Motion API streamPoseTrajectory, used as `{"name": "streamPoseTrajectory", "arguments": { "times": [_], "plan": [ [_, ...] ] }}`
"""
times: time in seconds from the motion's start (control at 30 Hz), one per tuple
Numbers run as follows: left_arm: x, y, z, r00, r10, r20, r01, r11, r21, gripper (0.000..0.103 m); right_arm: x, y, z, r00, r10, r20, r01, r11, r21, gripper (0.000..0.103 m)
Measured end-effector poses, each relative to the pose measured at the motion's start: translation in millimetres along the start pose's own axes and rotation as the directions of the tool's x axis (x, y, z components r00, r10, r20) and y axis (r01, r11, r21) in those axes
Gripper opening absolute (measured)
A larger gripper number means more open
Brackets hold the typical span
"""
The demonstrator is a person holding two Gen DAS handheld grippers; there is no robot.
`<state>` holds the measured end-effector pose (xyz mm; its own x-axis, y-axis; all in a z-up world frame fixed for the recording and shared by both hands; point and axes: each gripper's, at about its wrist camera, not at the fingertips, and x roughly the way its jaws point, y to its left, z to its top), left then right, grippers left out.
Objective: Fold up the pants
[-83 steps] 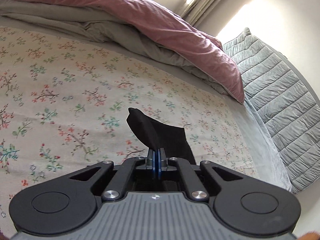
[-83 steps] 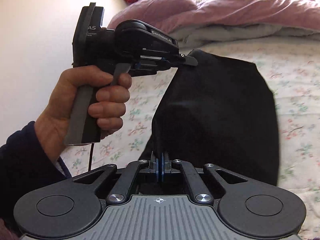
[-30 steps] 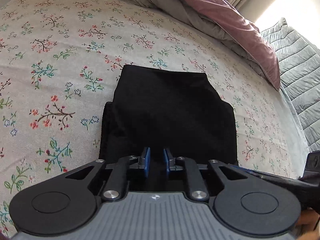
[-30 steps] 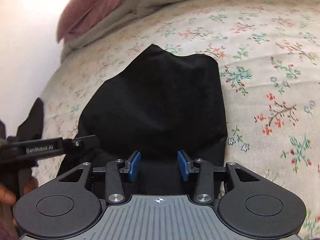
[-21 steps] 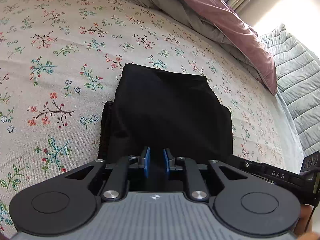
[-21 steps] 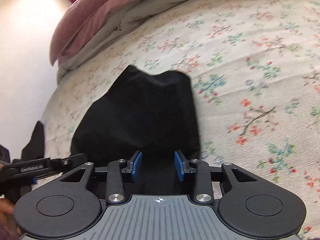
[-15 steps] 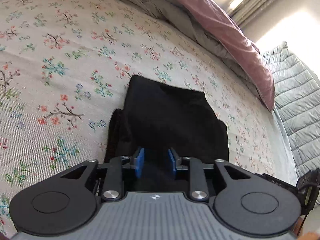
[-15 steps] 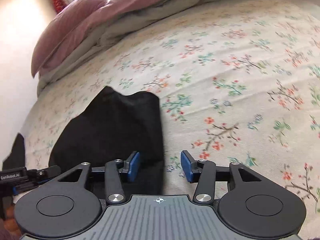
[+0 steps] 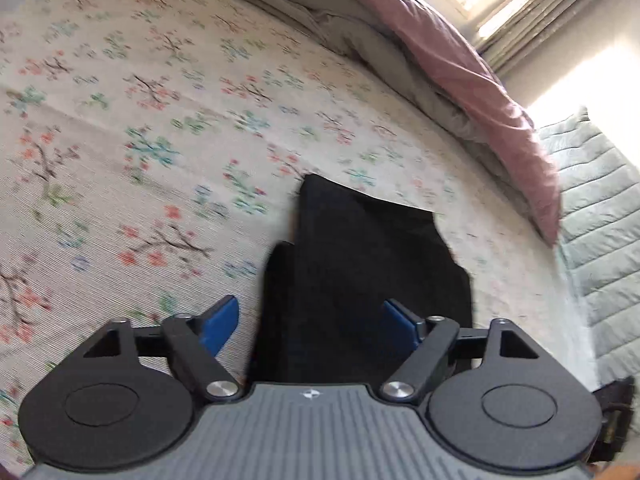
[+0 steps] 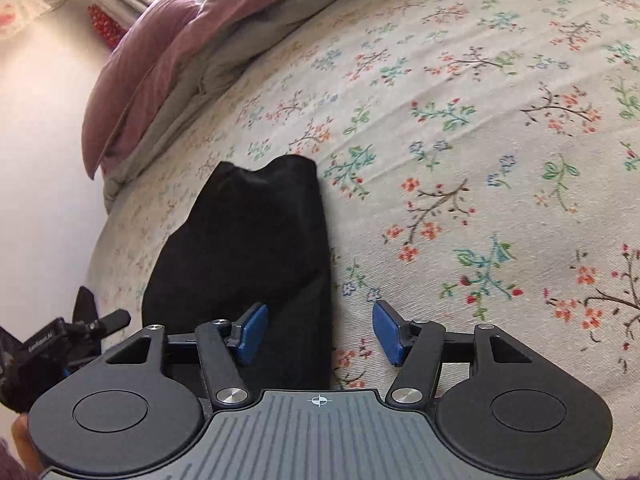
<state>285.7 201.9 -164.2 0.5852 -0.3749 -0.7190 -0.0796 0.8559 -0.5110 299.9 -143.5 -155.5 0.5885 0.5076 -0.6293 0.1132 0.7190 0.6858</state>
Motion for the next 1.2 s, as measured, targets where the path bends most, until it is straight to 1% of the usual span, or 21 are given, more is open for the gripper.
{"name": "streamPoseTrajectory", "arguments": {
  "times": [0.03, 0.13, 0.17, 0.23, 0.3, 0.33, 0.37, 0.4, 0.43, 0.5, 0.57, 0.6, 0.73, 0.87, 0.93, 1.0, 1.03, 1.1, 1.2],
  "plan": [
    [1.1, 2.6, 1.1, 1.000, -0.006, -0.001, 0.006, 1.000, -0.001, 0.092, 1.5, 3.2, -0.3, 1.000, -0.001, -0.002, 0.001, 1.000, -0.014, 0.060],
    [10.9, 6.5, 1.3, 0.995, -0.092, -0.043, 0.090, 0.995, -0.031, 0.092, 7.1, 9.9, -0.3, 1.000, -0.002, -0.002, 0.002, 0.999, -0.043, 0.060],
    [15.0, 4.3, -0.5, 0.994, -0.090, -0.054, 0.089, 0.996, -0.025, 0.092, 9.4, 11.4, 0.0, 1.000, -0.003, -0.003, 0.003, 0.999, -0.050, 0.057],
    [24.0, 0.9, -4.0, 0.996, -0.061, -0.072, 0.061, 0.998, -0.006, 0.090, 13.3, 14.3, 0.7, 1.000, -0.009, 0.000, 0.009, 0.998, -0.063, 0.052],
    [29.5, -5.2, -8.3, 0.997, -0.036, -0.063, 0.037, 0.999, 0.015, 0.087, 16.2, 17.1, 0.1, 1.000, -0.015, -0.001, 0.015, 0.997, -0.076, 0.038],
    [29.7, -12.0, -9.6, 0.998, -0.008, -0.054, 0.010, 0.999, 0.051, 0.084, 18.3, 18.2, -0.3, 1.000, -0.020, -0.004, 0.019, 0.996, -0.083, 0.035],
    [29.7, -18.6, -10.8, 0.999, 0.026, -0.040, -0.022, 0.996, 0.090, 0.077, 19.4, 19.3, -0.8, 1.000, -0.032, -0.002, 0.031, 0.995, -0.090, 0.030],
    [29.9, -21.2, -11.5, 0.999, 0.037, -0.028, -0.034, 0.994, 0.100, 0.076, 19.6, 20.7, -1.0, 0.999, -0.037, -0.001, 0.037, 0.995, -0.097, 0.026],
    [29.9, -20.3, -11.1, 0.999, 0.033, -0.020, -0.031, 0.996, 0.086, 0.069, 19.6, 21.2, -0.2, 0.999, -0.042, 0.003, 0.042, 0.994, -0.103, 0.024],
    [27.6, -15.9, -7.9, 1.000, 0.016, 0.002, -0.016, 0.999, 0.050, 0.054, 18.0, 25.1, 0.5, 0.998, -0.056, 0.015, 0.058, 0.990, -0.125, 0.017],
    [23.2, -15.2, -4.6, 0.999, -0.020, 0.028, 0.019, 0.999, 0.036, 0.044, 14.9, 33.4, 2.2, 0.996, -0.075, 0.048, 0.082, 0.983, -0.166, 0.010],
    [22.4, -16.5, -3.2, 0.999, -0.033, 0.036, 0.032, 0.999, 0.035, 0.041, 11.7, 37.9, 3.7, 0.994, -0.083, 0.071, 0.094, 0.979, -0.182, 0.010],
    [30.5, -32.2, 4.1, 0.996, -0.047, 0.075, 0.043, 0.998, 0.054, 0.038, 1.7, 51.0, 16.3, 0.983, -0.087, 0.164, 0.119, 0.973, -0.198, 0.008],
    [47.4, -50.7, 18.0, 0.989, -0.066, 0.130, 0.055, 0.994, 0.089, 0.037, 5.5, 58.0, 34.0, 0.964, -0.125, 0.235, 0.181, 0.956, -0.231, 0.008],
    [56.4, -57.8, 22.6, 0.987, -0.080, 0.140, 0.066, 0.993, 0.099, 0.037, 8.3, 54.8, 46.2, 0.956, -0.129, 0.264, 0.189, 0.958, -0.217, 0.008],
    [66.6, -64.5, 24.8, 0.988, -0.071, 0.137, 0.055, 0.992, 0.116, 0.038, 12.5, 47.3, 57.3, 0.947, -0.132, 0.291, 0.193, 0.962, -0.191, 0.008],
    [72.5, -66.8, 25.1, 0.990, -0.056, 0.129, 0.039, 0.991, 0.129, 0.040, 16.1, 42.6, 63.1, 0.945, -0.135, 0.298, 0.193, 0.965, -0.176, 0.008],
    [80.7, -67.5, 23.3, 0.993, -0.021, 0.116, 0.004, 0.989, 0.150, 0.049, 27.8, 31.9, 70.8, 0.945, -0.159, 0.285, 0.206, 0.968, -0.144, 0.008],
    [79.3, -63.3, 23.7, 0.994, -0.031, 0.105, 0.016, 0.990, 0.140, 0.051, 46.1, 17.8, 69.5, 0.948, -0.194, 0.252, 0.233, 0.963, -0.134, 0.009]
  ]
}}
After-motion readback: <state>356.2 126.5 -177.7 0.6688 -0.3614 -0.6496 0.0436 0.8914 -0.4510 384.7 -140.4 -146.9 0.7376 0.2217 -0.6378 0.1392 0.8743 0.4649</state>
